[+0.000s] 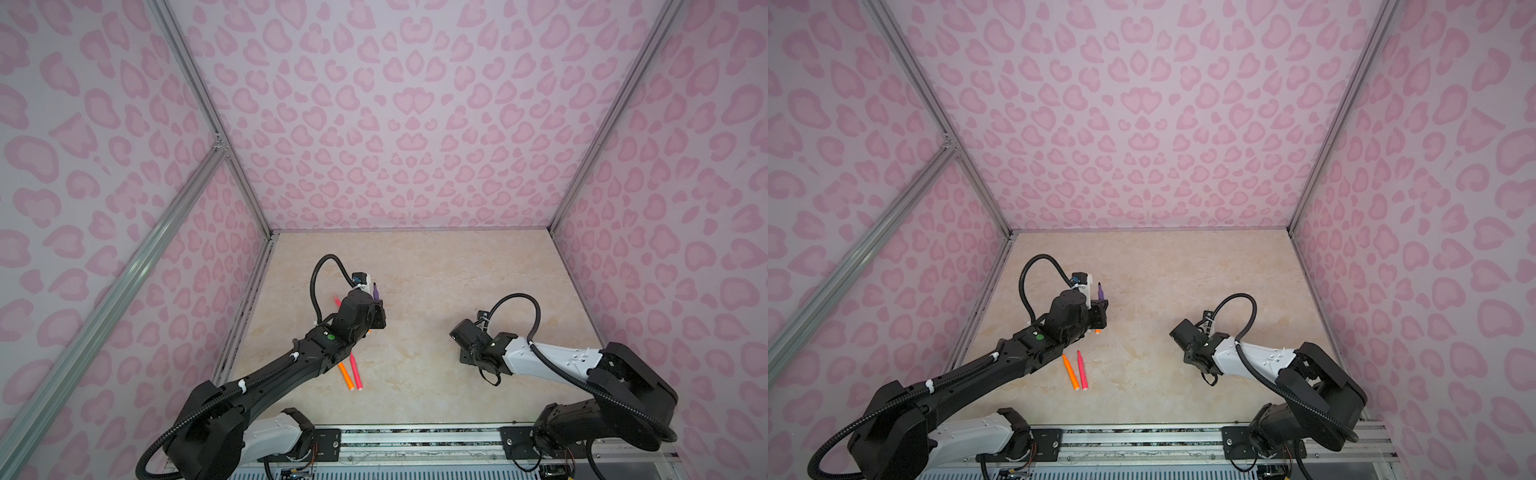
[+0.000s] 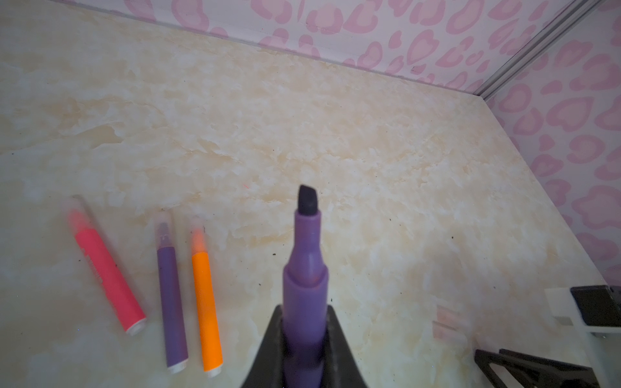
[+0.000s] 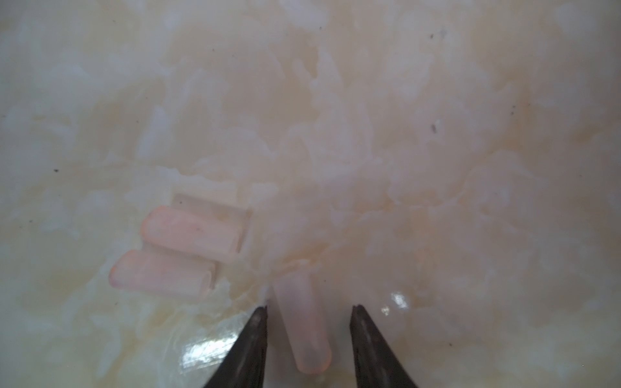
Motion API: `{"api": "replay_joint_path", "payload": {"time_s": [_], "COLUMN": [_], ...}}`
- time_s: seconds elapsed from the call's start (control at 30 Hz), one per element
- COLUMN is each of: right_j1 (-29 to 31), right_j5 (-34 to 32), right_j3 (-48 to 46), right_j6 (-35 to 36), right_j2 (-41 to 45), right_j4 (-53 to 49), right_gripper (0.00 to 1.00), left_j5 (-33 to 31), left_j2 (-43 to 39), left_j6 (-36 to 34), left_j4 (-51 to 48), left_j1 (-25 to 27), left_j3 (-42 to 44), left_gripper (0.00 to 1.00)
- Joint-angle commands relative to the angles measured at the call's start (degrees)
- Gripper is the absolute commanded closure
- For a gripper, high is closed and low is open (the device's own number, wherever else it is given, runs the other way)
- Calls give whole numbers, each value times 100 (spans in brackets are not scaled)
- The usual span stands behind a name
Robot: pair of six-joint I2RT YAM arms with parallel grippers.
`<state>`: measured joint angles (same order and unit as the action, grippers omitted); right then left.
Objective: Insert the pens into the pen caps
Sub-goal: 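Lower the right gripper onto a translucent pink cap and close on it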
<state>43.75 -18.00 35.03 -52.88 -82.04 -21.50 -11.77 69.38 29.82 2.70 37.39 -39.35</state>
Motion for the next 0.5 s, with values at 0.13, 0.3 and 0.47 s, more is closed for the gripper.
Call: {"api": "replay_joint_path", "payload": {"time_s": [0.13, 0.3, 0.47], "right_j1": [-24, -101, -103], "right_j5": [-138, -125, -134], "right_j3": [4, -2, -11], "right_j6": [32, 46, 67], "right_j2": [-166, -257, -292], "right_j4": [4, 11, 50], "right_gripper": [66, 69, 75], "left_j5": [74, 90, 122], "left_j2": [14, 22, 40], "left_j6": [-47, -55, -56], "left_j4": [36, 52, 59], "left_j1": [-3, -4, -3], "left_j3": [-58, -61, -72], "left_gripper": [97, 97, 97]}}
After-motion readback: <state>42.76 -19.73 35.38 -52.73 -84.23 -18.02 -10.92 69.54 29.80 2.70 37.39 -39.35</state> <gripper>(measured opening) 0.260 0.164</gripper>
